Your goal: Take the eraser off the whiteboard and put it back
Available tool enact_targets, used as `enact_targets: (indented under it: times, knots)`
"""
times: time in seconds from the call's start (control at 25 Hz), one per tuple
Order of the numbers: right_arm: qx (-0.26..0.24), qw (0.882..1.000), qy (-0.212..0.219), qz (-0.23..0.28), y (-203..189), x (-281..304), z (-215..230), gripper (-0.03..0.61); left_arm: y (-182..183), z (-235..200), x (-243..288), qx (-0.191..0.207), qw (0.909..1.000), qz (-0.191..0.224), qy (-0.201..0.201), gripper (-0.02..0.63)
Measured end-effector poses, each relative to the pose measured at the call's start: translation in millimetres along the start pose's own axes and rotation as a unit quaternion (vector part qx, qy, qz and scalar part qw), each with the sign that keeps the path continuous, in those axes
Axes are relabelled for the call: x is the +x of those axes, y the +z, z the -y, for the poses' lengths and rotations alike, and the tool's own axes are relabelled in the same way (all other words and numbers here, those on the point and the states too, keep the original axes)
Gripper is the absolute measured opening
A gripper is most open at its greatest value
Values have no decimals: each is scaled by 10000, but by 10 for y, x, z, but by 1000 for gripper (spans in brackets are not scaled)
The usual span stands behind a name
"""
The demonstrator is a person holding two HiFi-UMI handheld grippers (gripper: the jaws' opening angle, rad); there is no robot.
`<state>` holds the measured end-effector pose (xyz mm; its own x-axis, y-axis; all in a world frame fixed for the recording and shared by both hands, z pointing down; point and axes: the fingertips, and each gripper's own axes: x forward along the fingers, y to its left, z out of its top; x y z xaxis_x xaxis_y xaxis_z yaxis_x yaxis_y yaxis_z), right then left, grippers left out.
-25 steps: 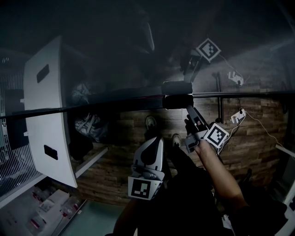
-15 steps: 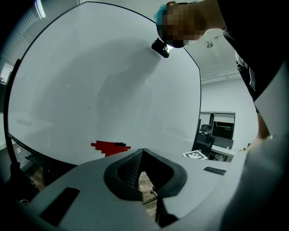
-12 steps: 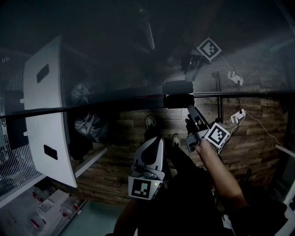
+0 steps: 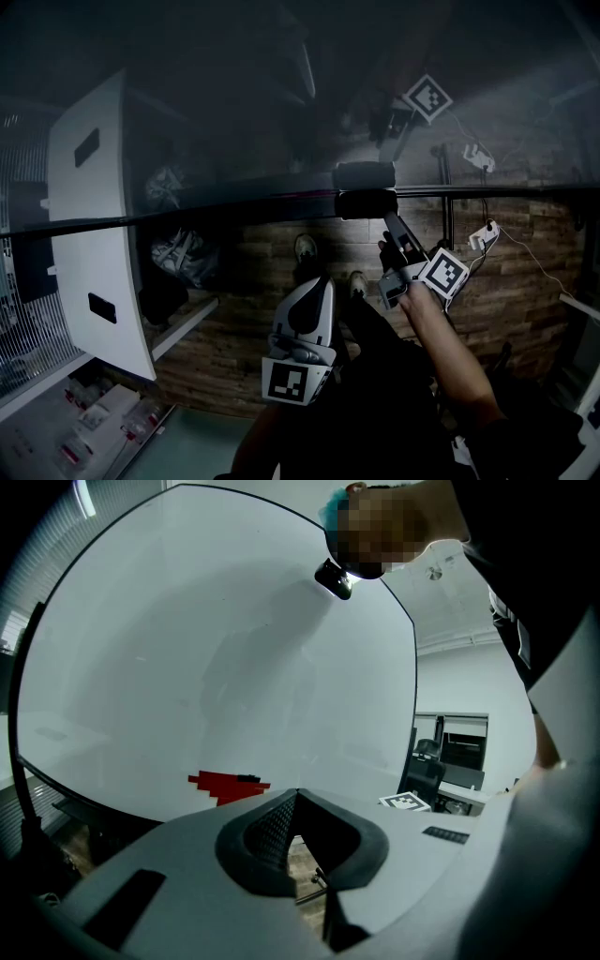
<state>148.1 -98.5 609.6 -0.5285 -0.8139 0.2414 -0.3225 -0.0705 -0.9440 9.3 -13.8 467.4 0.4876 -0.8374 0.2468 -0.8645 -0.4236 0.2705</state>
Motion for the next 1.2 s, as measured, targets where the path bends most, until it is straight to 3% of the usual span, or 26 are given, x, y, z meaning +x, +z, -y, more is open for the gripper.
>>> enact_targets:
  times: [1.2]
  knots:
    - [178,9997,177,25,5,-28,-36,132,17,9,9,61,9999,117,18,7]
